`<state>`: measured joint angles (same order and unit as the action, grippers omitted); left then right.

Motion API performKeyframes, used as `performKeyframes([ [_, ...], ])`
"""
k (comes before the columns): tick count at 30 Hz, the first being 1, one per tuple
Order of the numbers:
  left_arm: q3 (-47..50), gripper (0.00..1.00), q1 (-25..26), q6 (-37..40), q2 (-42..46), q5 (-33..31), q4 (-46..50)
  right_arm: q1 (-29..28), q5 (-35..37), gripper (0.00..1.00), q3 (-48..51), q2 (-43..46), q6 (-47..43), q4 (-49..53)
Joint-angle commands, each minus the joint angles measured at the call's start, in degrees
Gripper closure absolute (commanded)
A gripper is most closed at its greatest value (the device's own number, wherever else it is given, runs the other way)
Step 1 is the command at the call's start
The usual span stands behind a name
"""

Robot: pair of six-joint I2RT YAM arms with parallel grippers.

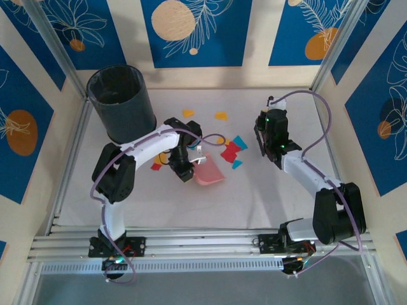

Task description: Sweep away the paper scraps from the table

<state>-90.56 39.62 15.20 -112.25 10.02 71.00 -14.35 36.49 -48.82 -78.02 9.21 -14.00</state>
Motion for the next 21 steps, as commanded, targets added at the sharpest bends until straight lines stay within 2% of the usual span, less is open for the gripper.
performKeyframes([
  [1, -2.36, 1.00, 0.94, 2.29, -1.58, 1.41, 3.03, -0.42, -0.22, 1.00, -1.70, -1.37, -2.21, -4.65],
  [10, -5.71, 1.00, 0.99, 2.51, -4.88, 1.10, 3.60, -2.44, -0.80, 1.00, -1.46, -4.97, -2.66, -5.19],
  [21, -8.68, 1.00, 1.32, 1.45, -8.13, 0.51, 3.41, -6.24, -1.75, 1.00, 0.50, -5.43, -1.67, -4.29],
])
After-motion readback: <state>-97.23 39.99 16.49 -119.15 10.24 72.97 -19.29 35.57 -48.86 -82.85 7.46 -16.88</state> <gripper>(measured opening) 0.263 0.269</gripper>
